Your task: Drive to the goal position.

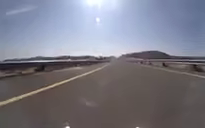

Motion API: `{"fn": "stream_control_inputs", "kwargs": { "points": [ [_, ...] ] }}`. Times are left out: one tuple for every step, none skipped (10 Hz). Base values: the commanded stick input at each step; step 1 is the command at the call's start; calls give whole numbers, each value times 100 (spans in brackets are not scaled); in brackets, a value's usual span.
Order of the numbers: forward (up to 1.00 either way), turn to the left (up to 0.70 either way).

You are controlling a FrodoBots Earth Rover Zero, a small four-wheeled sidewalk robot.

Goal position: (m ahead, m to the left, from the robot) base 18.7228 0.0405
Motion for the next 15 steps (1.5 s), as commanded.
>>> {"fn": "stream_control_inputs", "kwargs": {
  "points": [
    [70, 0],
    [70, 0],
    [70, 0],
    [70, 0],
    [70, 0],
    [70, 0],
    [70, 0],
    [70, 0],
    [70, 0],
    [70, 0],
    [70, 0],
    [41, 0],
    [9, 0],
    [0, 0],
    [0, 0]
  ]
}}
